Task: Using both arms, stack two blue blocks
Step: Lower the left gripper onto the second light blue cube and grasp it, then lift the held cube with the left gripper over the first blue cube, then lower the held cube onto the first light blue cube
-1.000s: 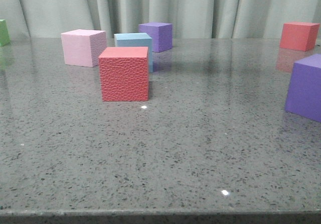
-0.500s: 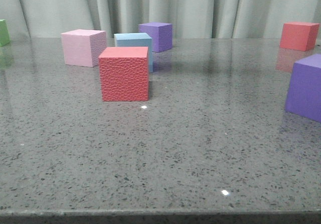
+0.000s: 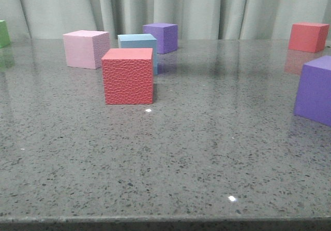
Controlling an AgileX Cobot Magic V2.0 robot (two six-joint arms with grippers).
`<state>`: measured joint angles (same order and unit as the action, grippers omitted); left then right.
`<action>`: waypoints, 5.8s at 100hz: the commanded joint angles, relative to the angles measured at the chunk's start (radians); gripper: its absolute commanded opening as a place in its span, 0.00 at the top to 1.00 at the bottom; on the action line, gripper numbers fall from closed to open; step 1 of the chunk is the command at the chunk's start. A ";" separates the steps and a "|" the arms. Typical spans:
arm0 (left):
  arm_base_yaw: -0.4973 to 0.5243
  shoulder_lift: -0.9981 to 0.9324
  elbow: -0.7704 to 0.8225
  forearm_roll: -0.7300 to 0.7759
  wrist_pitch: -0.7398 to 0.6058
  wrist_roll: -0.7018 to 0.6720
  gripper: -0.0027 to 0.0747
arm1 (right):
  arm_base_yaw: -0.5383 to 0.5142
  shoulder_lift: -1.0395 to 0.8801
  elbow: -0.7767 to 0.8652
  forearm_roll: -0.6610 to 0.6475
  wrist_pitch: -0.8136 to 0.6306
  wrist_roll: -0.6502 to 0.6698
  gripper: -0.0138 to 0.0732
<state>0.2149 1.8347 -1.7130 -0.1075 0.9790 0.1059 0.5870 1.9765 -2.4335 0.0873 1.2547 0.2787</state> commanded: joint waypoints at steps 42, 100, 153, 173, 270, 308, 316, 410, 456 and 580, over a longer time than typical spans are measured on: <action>0.000 0.007 -0.045 -0.001 -0.077 0.001 0.25 | -0.001 -0.059 -0.029 0.004 0.068 -0.014 0.38; 0.000 0.027 -0.045 0.001 -0.073 0.003 0.40 | -0.001 -0.059 -0.029 0.004 0.068 -0.014 0.38; 0.000 0.027 -0.082 0.001 0.013 0.003 0.53 | -0.001 -0.087 -0.006 -0.087 0.068 -0.026 0.38; 0.000 0.025 -0.172 -0.051 0.083 0.003 0.53 | -0.001 -0.172 0.114 -0.158 0.058 -0.012 0.38; -0.479 0.016 -0.540 0.068 0.274 -0.365 0.53 | -0.001 -0.820 1.083 -0.390 -0.395 0.093 0.38; -0.666 0.026 -0.540 0.128 0.246 -0.586 0.53 | -0.001 -0.977 1.188 -0.390 -0.390 0.095 0.38; -0.704 0.047 -0.540 0.131 0.246 -0.632 0.53 | -0.001 -0.988 1.188 -0.392 -0.387 0.095 0.38; -0.774 0.131 -0.540 0.215 0.278 -0.918 0.58 | -0.001 -1.038 1.188 -0.420 -0.344 0.095 0.38; -0.772 0.131 -0.540 0.231 0.278 -0.933 0.58 | -0.001 -1.048 1.188 -0.421 -0.337 0.095 0.38; -0.777 0.110 -0.542 0.230 0.278 -0.756 0.18 | -0.001 -1.048 1.188 -0.421 -0.342 0.095 0.38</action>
<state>-0.5510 2.0240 -2.2233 0.1174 1.2644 -0.6907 0.5870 0.9420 -1.2231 -0.3014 0.9685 0.3770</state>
